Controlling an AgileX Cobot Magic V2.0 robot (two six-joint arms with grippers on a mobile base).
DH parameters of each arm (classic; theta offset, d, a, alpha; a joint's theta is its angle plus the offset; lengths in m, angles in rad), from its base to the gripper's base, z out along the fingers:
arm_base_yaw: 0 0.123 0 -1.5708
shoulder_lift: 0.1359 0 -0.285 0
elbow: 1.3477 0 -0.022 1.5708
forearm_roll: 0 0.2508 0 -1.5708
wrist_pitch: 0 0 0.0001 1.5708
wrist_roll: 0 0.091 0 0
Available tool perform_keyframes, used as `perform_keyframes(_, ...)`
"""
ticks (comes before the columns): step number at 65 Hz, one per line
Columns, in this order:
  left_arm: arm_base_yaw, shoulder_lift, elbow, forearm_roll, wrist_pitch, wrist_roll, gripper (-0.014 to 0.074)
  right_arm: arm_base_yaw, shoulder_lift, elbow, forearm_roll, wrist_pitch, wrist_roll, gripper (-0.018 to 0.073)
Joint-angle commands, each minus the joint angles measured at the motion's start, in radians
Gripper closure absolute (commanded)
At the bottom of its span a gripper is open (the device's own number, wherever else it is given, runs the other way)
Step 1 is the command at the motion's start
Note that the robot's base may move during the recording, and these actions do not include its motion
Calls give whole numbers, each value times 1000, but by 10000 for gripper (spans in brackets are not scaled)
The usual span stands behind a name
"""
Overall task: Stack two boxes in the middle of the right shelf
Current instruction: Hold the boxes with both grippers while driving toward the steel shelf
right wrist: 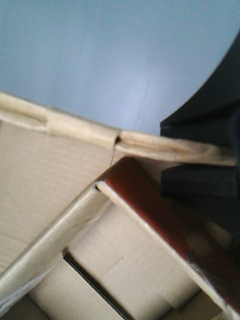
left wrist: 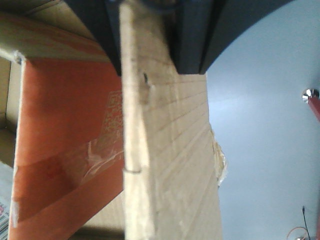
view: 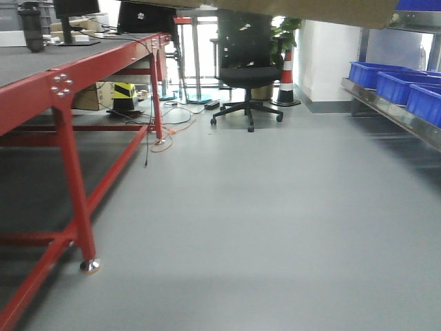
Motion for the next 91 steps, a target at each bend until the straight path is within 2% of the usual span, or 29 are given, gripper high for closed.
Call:
perform_keyframes(1, -1, -20, -17, -15, -93, -1, 707, -6, -10, -7, -10, -15, -21, 713)
perform_keyframes(68, -1, -20, -17, -12, -103, -1, 707, -6, -10, -7, -10, -15, -21, 713)
perform_keyframes(91, -1, -20, -17, -12, -187, -1, 707, -6, -10, -7, -10, -15, -21, 713)
